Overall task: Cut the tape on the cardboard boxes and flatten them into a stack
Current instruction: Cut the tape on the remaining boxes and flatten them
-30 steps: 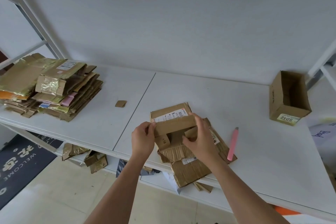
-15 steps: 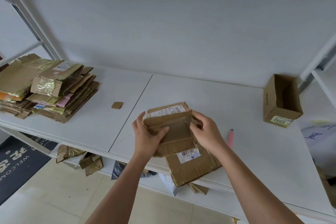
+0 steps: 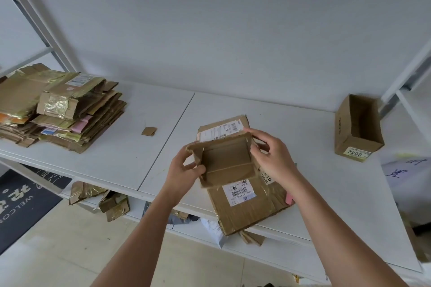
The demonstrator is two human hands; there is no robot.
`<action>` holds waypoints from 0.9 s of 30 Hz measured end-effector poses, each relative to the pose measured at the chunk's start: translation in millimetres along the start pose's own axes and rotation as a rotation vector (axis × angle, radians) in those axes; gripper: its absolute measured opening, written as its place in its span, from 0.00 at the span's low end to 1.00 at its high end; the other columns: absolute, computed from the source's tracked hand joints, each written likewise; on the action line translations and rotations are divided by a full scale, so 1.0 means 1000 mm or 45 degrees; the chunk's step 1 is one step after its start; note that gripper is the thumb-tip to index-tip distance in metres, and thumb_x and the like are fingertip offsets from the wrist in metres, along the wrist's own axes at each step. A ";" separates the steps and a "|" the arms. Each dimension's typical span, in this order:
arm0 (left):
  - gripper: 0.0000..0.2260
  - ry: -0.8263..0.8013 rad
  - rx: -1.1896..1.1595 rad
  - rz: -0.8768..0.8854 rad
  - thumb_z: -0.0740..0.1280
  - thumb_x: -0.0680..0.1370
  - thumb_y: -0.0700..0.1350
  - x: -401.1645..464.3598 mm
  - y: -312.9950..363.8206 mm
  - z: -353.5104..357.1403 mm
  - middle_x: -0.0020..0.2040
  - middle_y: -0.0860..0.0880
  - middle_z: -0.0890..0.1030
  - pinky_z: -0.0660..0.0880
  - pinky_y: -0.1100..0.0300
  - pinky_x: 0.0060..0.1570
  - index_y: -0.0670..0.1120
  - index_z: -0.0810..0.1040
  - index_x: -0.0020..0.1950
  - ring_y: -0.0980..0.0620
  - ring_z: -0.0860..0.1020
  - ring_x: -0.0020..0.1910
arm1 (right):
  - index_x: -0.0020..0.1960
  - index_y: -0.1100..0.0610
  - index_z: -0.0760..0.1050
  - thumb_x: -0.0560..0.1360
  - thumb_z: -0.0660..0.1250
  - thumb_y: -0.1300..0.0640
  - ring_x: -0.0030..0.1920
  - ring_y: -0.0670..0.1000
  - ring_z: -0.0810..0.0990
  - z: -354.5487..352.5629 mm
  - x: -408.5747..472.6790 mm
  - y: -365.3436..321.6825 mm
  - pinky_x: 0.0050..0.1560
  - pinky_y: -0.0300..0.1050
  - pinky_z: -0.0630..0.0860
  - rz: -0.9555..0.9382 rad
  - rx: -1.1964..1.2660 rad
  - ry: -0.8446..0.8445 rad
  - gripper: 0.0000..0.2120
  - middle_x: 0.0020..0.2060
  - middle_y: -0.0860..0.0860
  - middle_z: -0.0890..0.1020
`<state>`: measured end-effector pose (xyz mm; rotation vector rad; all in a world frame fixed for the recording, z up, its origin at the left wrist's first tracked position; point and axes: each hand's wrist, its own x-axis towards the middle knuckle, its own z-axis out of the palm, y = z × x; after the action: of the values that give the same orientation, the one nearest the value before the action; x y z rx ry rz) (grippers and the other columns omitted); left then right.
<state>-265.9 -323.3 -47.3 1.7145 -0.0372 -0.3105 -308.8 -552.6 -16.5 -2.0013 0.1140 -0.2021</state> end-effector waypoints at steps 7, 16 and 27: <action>0.32 -0.125 -0.592 -0.423 0.52 0.71 0.20 -0.008 -0.011 -0.020 0.62 0.40 0.77 0.83 0.48 0.49 0.45 0.75 0.68 0.39 0.79 0.60 | 0.72 0.45 0.69 0.80 0.60 0.69 0.76 0.53 0.64 0.004 -0.012 0.031 0.60 0.28 0.70 0.018 -0.409 -0.406 0.27 0.76 0.41 0.61; 0.12 0.117 -0.330 -0.726 0.64 0.81 0.44 -0.002 -0.057 -0.004 0.52 0.40 0.80 0.80 0.51 0.34 0.39 0.71 0.62 0.42 0.82 0.42 | 0.76 0.43 0.64 0.74 0.62 0.67 0.78 0.41 0.38 0.040 -0.036 0.081 0.76 0.62 0.36 0.303 -0.561 -0.707 0.35 0.77 0.34 0.51; 0.06 0.069 0.011 -0.642 0.65 0.80 0.36 0.003 -0.049 0.029 0.50 0.40 0.81 0.80 0.53 0.32 0.39 0.74 0.56 0.44 0.83 0.41 | 0.70 0.54 0.72 0.83 0.58 0.56 0.67 0.45 0.72 0.001 -0.044 0.094 0.63 0.34 0.67 0.442 -0.061 0.114 0.17 0.68 0.44 0.70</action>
<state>-277.5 -343.4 -99.8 1.7237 0.4397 -0.6347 -351.0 -584.7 -106.1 -1.9842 0.5226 -0.0658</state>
